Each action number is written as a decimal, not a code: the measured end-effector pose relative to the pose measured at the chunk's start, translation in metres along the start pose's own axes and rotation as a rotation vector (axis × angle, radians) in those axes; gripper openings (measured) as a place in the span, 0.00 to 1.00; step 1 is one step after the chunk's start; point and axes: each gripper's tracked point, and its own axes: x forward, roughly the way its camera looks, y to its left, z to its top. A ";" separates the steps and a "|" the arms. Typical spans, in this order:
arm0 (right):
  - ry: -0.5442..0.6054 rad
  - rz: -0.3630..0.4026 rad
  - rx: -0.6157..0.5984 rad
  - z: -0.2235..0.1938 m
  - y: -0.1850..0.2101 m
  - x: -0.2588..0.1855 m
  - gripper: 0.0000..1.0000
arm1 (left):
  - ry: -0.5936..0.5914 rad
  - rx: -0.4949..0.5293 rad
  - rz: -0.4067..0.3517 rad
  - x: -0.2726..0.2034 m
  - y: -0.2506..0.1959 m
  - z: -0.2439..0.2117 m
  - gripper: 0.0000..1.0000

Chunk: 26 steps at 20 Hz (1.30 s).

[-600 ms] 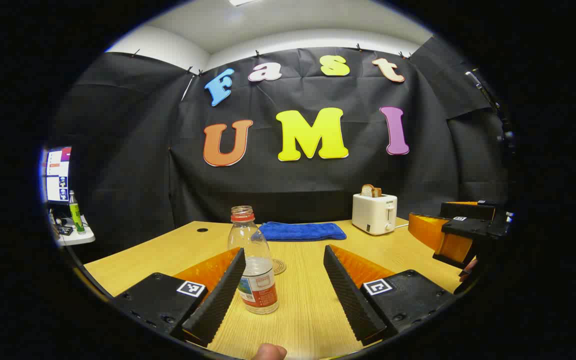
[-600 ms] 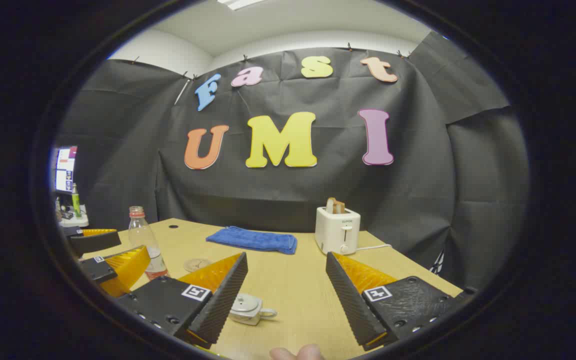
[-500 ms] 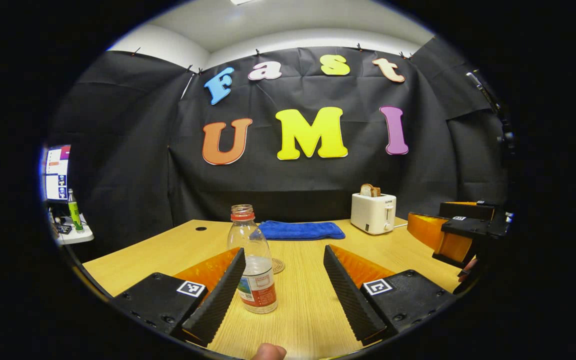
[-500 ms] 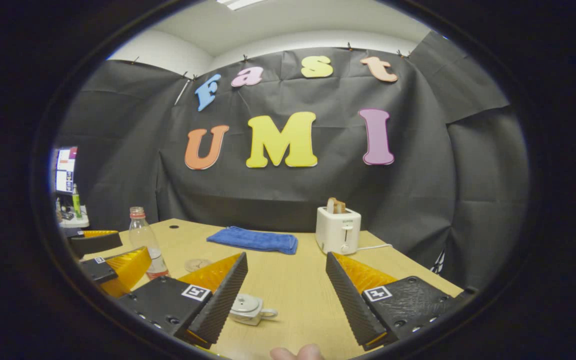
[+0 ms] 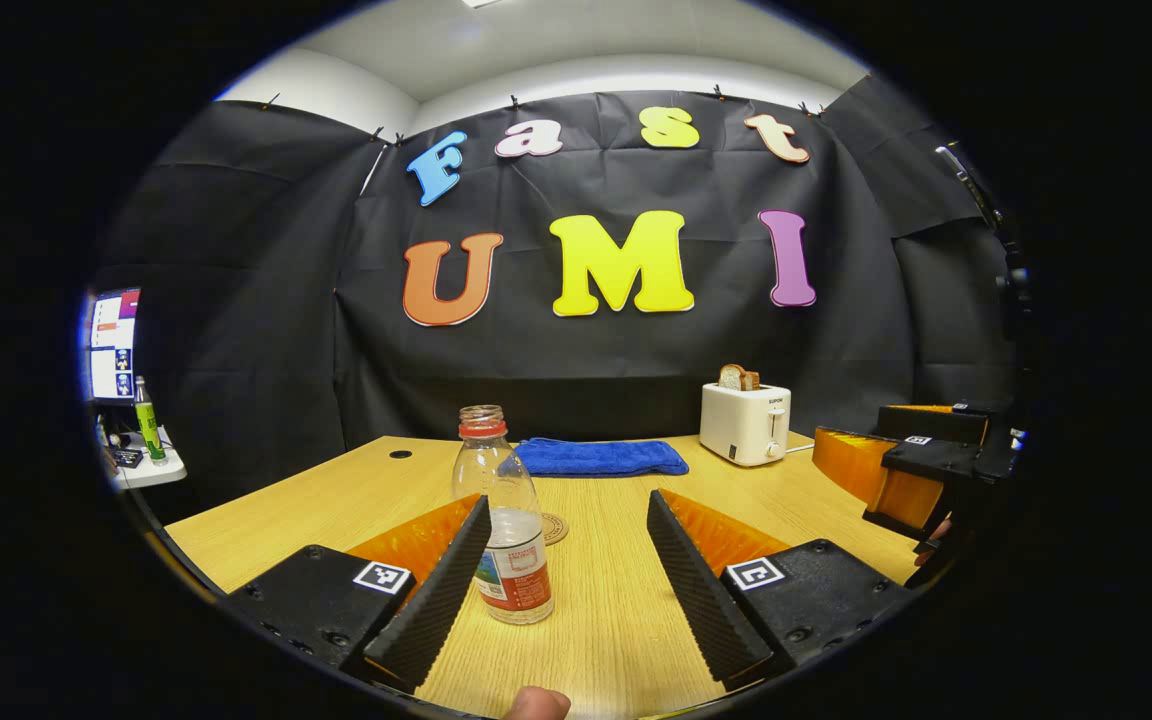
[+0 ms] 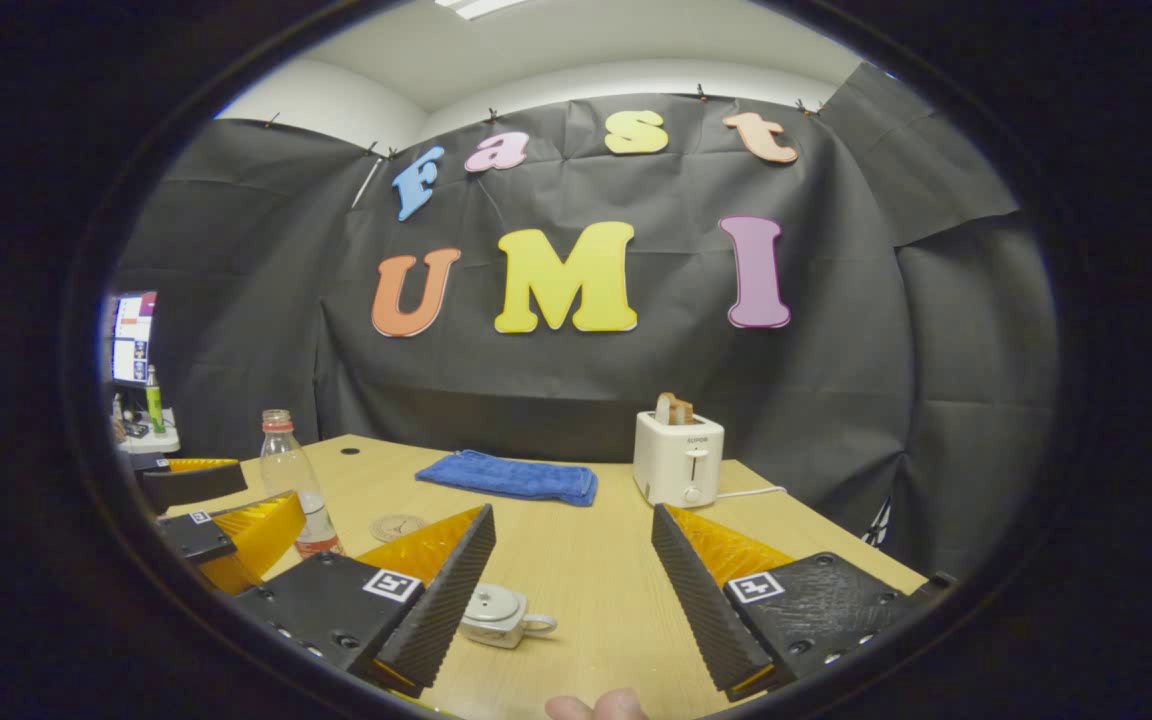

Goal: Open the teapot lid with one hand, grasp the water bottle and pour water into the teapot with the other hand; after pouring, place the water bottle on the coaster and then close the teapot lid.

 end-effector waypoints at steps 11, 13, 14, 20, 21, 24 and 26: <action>0.045 0.027 -0.030 -0.028 0.017 0.014 0.95 | 0.006 -0.017 0.003 -0.001 0.005 0.002 0.99; 0.061 0.044 -0.025 -0.036 0.024 0.018 0.95 | 0.005 -0.015 0.003 -0.002 0.005 0.003 0.99; 0.068 0.052 -0.025 -0.039 0.027 0.020 0.95 | 0.006 -0.015 0.005 -0.002 0.006 0.003 0.99; 0.121 0.089 -0.026 -0.067 0.045 0.034 0.95 | 0.003 -0.026 0.013 -0.003 0.013 0.006 0.99; 0.133 0.095 -0.028 -0.071 0.047 0.037 0.98 | 0.002 -0.027 0.016 -0.003 0.014 0.007 0.99; 0.157 0.103 -0.033 -0.080 0.051 0.043 0.97 | 0.008 -0.034 0.019 -0.003 0.016 0.006 0.99; 0.172 0.104 -0.044 -0.087 0.053 0.047 0.94 | 0.009 -0.036 0.019 -0.002 0.016 0.006 0.99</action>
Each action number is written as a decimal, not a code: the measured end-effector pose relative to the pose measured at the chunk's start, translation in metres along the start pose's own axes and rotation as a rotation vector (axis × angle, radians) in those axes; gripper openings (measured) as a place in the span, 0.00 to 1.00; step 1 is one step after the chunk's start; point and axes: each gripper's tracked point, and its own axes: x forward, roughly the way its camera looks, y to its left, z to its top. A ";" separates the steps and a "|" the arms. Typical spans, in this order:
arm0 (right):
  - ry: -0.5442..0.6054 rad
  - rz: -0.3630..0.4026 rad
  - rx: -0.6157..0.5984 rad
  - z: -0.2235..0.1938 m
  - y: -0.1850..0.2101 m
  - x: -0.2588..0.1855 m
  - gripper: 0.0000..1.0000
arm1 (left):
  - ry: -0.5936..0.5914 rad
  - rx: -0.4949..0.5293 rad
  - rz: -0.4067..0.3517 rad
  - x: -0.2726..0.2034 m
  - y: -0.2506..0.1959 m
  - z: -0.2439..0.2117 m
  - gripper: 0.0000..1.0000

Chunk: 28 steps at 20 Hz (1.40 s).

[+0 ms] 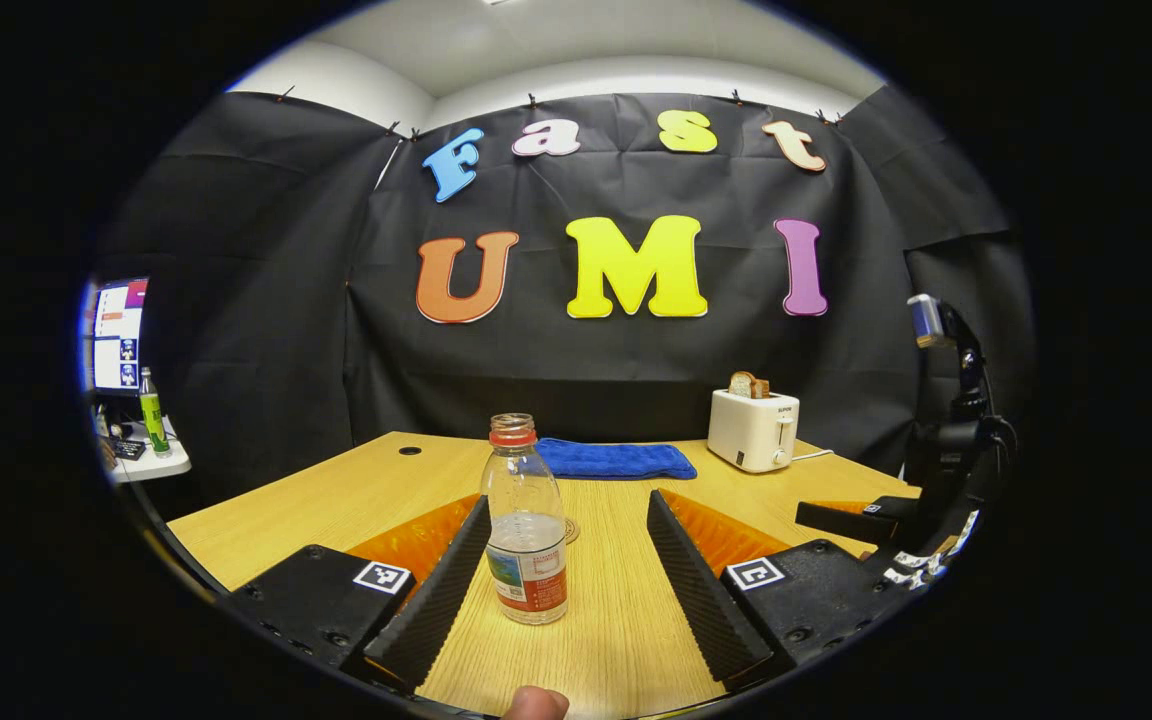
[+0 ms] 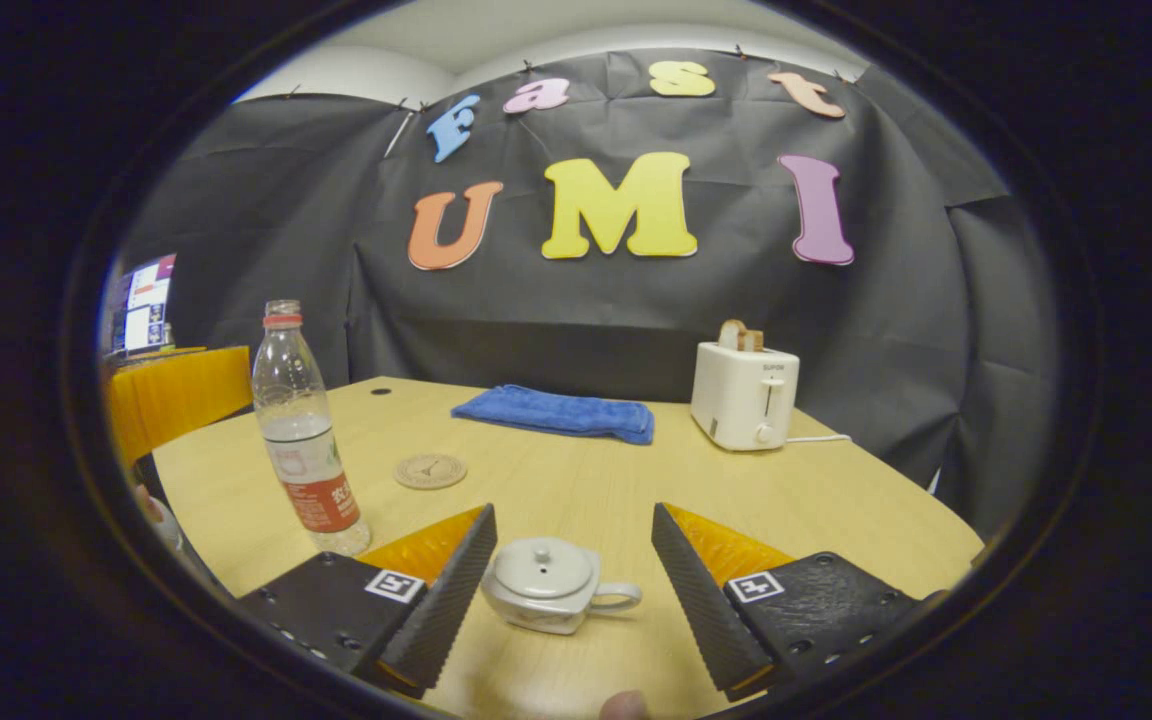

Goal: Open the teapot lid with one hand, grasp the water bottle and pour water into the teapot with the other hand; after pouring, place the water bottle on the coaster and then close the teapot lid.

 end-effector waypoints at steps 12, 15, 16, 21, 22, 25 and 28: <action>0.025 0.033 -0.061 -0.005 0.015 0.013 0.06 | 0.014 0.005 0.010 0.000 0.007 -0.003 0.99; 0.030 0.041 -0.068 -0.006 0.015 0.014 0.04 | 0.021 -0.001 0.009 0.002 0.007 -0.005 0.99; 0.031 0.044 -0.071 -0.006 0.015 0.015 0.00 | 0.022 -0.005 0.009 0.001 0.008 -0.005 0.99; 0.003 0.076 -0.041 0.007 0.014 0.013 0.00 | 0.046 -0.015 0.000 0.000 0.008 -0.016 0.99; -0.003 0.083 -0.037 0.011 0.014 0.013 0.00 | 0.053 -0.014 -0.002 0.000 0.009 -0.020 0.99; -0.021 0.095 -0.013 0.021 0.011 0.007 0.00 | 0.083 -0.019 -0.002 -0.003 0.013 -0.035 0.99; -0.042 0.090 -0.019 0.030 0.007 0.000 0.00 | 0.121 -0.032 -0.001 -0.002 0.018 -0.051 0.99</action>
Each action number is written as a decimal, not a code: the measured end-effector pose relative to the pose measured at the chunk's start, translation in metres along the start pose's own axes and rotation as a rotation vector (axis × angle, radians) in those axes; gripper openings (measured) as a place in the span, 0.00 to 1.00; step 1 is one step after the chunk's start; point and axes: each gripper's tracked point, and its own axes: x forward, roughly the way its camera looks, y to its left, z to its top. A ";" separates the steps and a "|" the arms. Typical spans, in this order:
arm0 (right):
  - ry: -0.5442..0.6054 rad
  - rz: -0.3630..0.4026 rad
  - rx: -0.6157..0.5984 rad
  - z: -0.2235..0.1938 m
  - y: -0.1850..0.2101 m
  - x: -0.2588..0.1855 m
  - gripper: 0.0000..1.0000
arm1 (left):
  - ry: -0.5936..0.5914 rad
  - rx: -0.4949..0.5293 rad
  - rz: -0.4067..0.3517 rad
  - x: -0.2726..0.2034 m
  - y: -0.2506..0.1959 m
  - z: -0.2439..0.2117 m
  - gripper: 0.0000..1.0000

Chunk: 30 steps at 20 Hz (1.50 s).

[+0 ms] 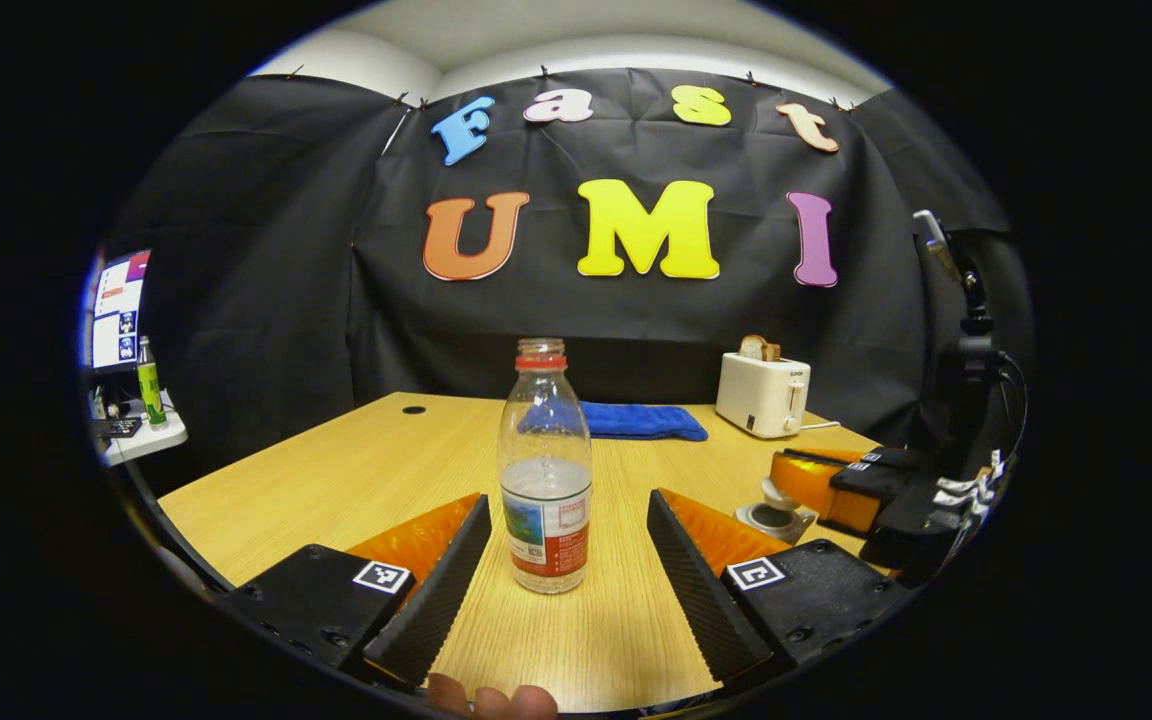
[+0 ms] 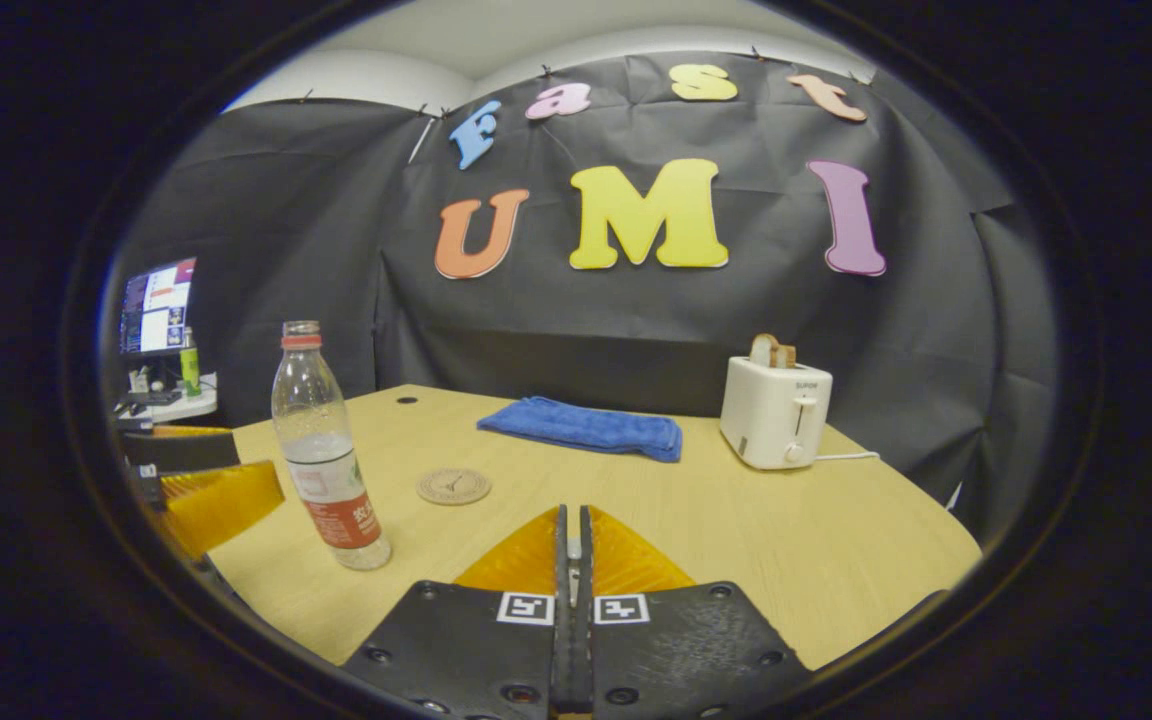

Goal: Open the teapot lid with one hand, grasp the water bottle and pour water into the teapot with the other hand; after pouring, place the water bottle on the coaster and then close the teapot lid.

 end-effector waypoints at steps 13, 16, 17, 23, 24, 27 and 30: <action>-0.039 -0.060 -0.013 0.011 -0.037 -0.028 0.00 | 0.109 -0.018 0.031 0.056 0.022 -0.038 0.99; -0.035 -0.067 -0.010 0.010 -0.043 -0.029 0.00 | 0.123 -0.018 0.012 0.061 0.020 -0.042 0.99; -0.035 -0.068 -0.008 0.009 -0.045 -0.030 0.00 | 0.122 -0.013 -0.001 0.063 0.017 -0.042 0.99; -0.041 -0.068 0.000 0.010 -0.051 -0.034 0.00 | 0.122 0.035 -0.018 0.063 0.013 -0.038 0.80; -0.042 -0.068 0.002 0.011 -0.052 -0.034 0.00 | 0.124 0.050 -0.020 0.063 0.013 -0.037 0.80; -0.047 -0.067 0.012 0.010 -0.058 -0.037 0.00 | 0.136 0.141 0.011 0.060 0.020 -0.029 0.79; -0.052 -0.074 0.018 0.011 -0.067 -0.041 0.00 | 0.105 0.287 0.045 0.057 0.024 -0.009 0.77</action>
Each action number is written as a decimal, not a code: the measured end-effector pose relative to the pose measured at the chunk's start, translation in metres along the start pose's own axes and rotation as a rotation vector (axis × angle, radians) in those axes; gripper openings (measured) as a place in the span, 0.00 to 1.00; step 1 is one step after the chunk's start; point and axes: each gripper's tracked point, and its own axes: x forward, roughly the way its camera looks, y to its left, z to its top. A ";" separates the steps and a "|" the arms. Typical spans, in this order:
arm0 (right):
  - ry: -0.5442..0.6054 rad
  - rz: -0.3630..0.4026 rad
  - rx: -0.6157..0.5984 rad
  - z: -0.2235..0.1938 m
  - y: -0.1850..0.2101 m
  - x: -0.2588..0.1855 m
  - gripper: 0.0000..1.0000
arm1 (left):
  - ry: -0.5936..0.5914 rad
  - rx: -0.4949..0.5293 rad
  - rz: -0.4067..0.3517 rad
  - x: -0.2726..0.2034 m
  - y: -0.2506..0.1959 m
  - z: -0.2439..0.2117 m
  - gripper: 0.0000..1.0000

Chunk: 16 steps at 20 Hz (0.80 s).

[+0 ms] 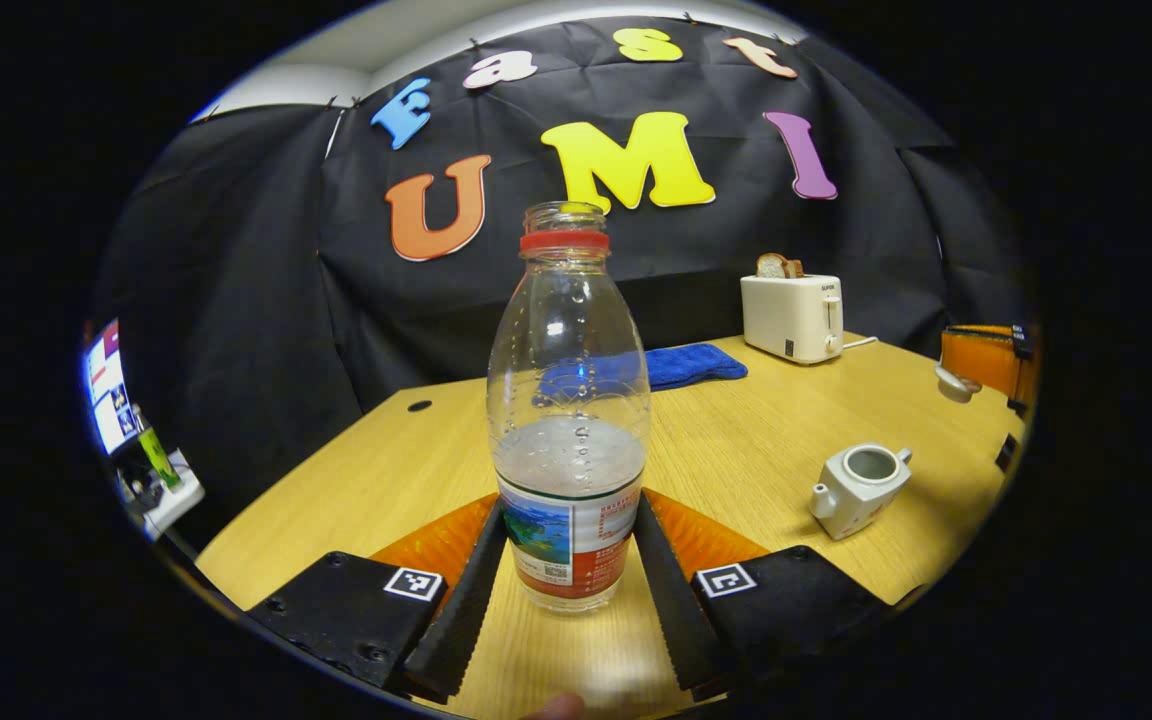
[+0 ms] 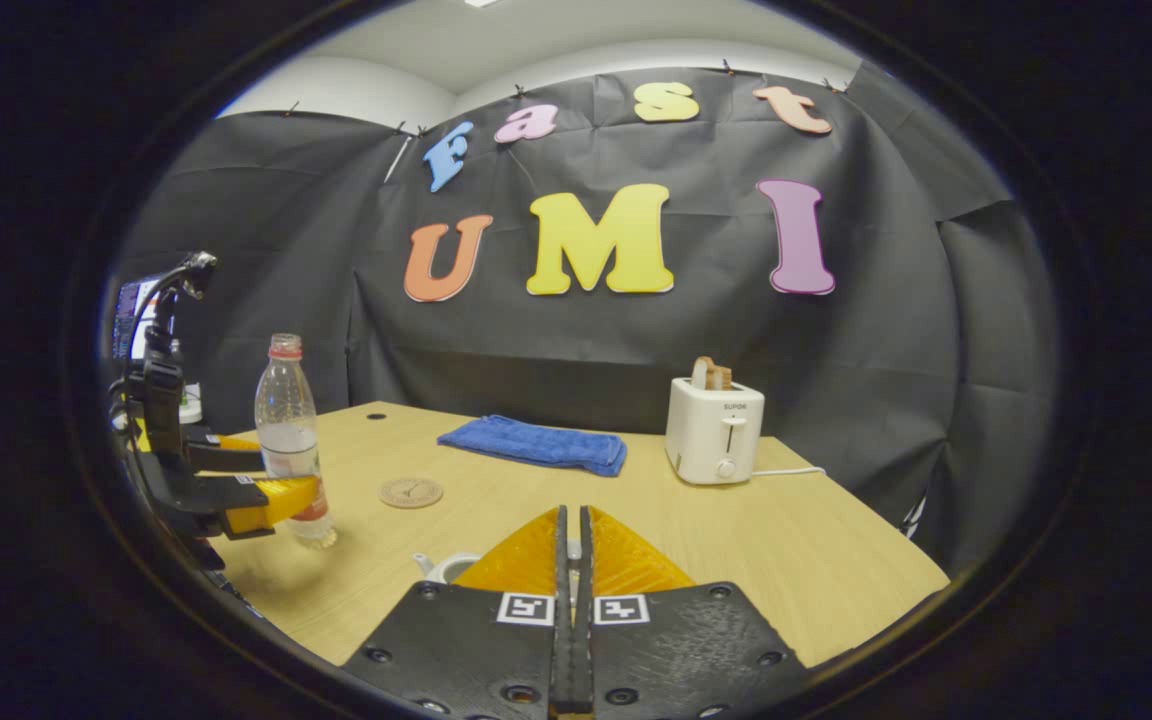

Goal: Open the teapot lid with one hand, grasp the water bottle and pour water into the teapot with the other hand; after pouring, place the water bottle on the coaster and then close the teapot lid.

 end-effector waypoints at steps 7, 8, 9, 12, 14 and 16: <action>-0.004 -0.019 -0.012 -0.001 -0.025 -0.011 0.00 | -0.067 0.491 0.095 -0.007 0.017 0.032 0.76; -0.004 -0.022 -0.016 -0.001 -0.027 -0.012 0.00 | -0.073 0.570 0.108 -0.007 0.017 0.035 0.75; -0.007 -0.026 -0.016 -0.001 -0.031 -0.013 0.00 | -0.074 0.635 0.121 -0.006 0.019 0.037 0.75; -0.006 -0.022 0.000 -0.003 -0.035 -0.017 0.00 | -0.071 0.775 0.118 -0.002 0.009 0.036 0.75; -0.003 -0.020 0.002 -0.005 -0.038 -0.019 0.00 | -0.072 0.877 0.099 0.000 0.000 0.032 0.75; -0.004 -0.019 0.012 -0.004 -0.041 -0.020 0.02 | -0.073 0.989 0.084 0.000 -0.008 0.029 0.75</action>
